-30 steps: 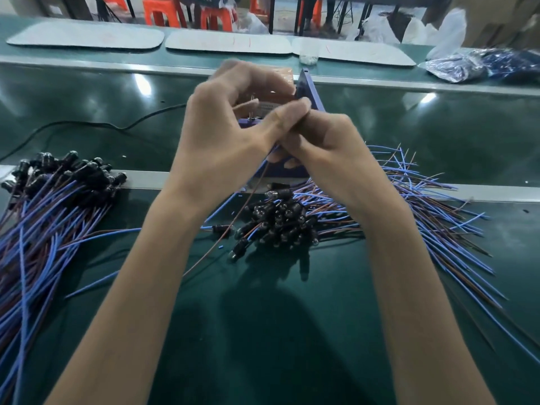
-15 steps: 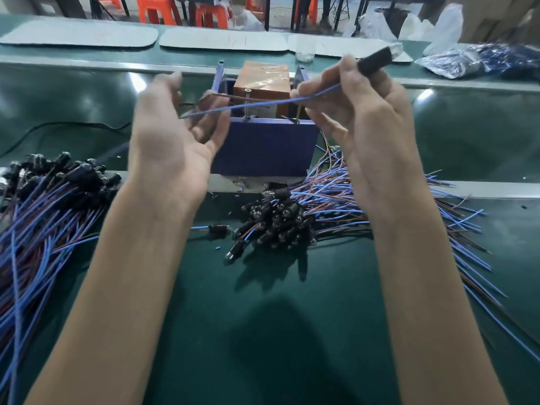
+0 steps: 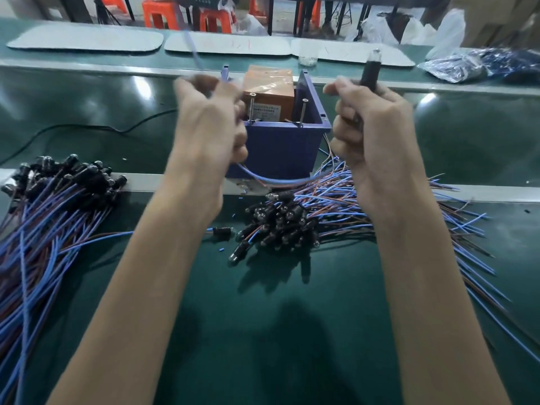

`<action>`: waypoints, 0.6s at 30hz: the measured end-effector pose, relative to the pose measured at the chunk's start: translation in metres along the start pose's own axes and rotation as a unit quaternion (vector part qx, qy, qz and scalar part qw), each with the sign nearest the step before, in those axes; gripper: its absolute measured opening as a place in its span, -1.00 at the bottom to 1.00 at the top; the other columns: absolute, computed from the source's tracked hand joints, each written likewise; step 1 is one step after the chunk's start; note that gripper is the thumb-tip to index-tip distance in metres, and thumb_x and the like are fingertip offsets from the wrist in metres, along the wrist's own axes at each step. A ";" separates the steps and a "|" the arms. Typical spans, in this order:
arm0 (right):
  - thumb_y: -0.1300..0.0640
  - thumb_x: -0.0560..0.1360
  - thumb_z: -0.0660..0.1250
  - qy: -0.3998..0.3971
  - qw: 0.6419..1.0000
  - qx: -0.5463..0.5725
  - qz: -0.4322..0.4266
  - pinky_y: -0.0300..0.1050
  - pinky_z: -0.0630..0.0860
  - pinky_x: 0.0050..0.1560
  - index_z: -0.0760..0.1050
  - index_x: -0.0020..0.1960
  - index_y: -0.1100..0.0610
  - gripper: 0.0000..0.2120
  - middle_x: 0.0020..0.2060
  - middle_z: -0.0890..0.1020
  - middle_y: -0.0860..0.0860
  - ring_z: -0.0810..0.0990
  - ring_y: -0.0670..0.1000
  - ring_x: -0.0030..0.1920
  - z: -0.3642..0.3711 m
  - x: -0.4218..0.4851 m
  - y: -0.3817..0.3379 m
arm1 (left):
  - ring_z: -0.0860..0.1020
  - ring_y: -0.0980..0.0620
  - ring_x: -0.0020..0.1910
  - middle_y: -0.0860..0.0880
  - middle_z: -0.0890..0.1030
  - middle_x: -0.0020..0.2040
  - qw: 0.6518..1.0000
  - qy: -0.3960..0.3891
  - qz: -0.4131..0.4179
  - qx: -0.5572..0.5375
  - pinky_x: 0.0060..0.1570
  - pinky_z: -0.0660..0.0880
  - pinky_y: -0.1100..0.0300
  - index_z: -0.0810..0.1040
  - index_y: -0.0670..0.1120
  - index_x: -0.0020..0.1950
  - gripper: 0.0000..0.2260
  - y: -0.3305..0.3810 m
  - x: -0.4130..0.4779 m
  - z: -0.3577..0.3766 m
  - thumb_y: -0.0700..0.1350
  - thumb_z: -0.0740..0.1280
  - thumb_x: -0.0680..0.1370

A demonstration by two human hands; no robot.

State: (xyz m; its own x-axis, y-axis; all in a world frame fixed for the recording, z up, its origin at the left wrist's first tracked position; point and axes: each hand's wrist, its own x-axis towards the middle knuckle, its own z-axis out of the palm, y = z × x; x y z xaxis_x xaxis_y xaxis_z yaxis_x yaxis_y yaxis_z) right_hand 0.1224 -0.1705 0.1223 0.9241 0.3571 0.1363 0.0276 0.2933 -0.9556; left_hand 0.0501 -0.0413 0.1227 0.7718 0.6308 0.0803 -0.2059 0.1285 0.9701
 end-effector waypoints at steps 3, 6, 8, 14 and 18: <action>0.24 0.56 0.28 0.019 0.999 -0.041 0.004 -0.31 0.09 -0.58 0.54 -0.15 0.19 -0.87 -0.53 0.20 -0.07 0.10 -0.14 -0.54 0.000 0.000 0.002 | 0.23 0.19 -0.59 0.16 0.37 -0.52 0.989 -0.105 -0.006 0.107 -0.61 0.16 0.39 0.24 -0.01 -0.15 -0.79 -0.006 -0.007 0.009 -0.06 0.15 0.67; 0.23 0.54 0.31 0.016 0.999 -0.042 0.005 -0.32 0.09 -0.59 0.58 -0.04 0.28 -0.89 -0.54 0.19 -0.09 0.09 -0.14 -0.54 -0.002 0.001 0.003 | 0.19 0.22 -0.62 0.15 0.35 -0.54 0.973 -0.177 0.000 0.147 -0.63 0.14 0.38 0.25 -0.02 -0.20 -0.74 -0.011 -0.013 0.015 -0.02 0.13 0.67; 0.22 0.53 0.33 0.013 0.999 -0.041 0.009 -0.33 0.09 -0.60 0.57 0.05 0.35 -0.80 -0.53 0.19 -0.08 0.09 -0.14 -0.54 -0.005 0.002 0.003 | 0.17 0.22 -0.62 0.15 0.33 -0.56 0.972 -0.184 0.009 0.146 -0.62 0.12 0.38 0.25 -0.03 -0.23 -0.72 -0.012 -0.015 0.017 -0.04 0.14 0.67; 0.19 0.54 0.35 -0.018 0.998 -0.063 0.024 -0.32 0.08 -0.61 0.53 -0.12 0.18 -0.92 -0.51 0.18 -0.05 0.08 -0.12 -0.53 -0.004 0.002 0.004 | 0.13 0.19 -0.61 0.12 0.30 -0.54 0.967 -0.198 0.001 0.158 -0.62 0.09 0.36 0.22 -0.02 -0.31 -0.66 -0.013 -0.011 0.013 -0.07 0.16 0.66; 0.18 0.55 0.33 -0.039 0.994 -0.101 0.023 -0.30 0.08 -0.59 0.56 -0.18 0.16 -0.87 -0.49 0.17 -0.03 0.08 -0.11 -0.52 -0.003 0.001 0.004 | 0.19 0.18 -0.60 0.11 0.35 -0.56 0.964 -0.202 0.015 0.175 -0.60 0.14 0.35 0.26 -0.02 -0.35 -0.64 -0.016 -0.010 0.012 -0.09 0.18 0.65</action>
State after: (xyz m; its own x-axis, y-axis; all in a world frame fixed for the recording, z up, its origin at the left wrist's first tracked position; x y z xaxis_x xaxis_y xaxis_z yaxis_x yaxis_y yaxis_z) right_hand 0.1241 -0.1719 0.1177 0.8938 0.4364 0.1036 0.0696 0.0930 -0.9932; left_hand 0.0529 -0.0585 0.1094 0.9543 0.2720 0.1241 -0.0713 -0.1960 0.9780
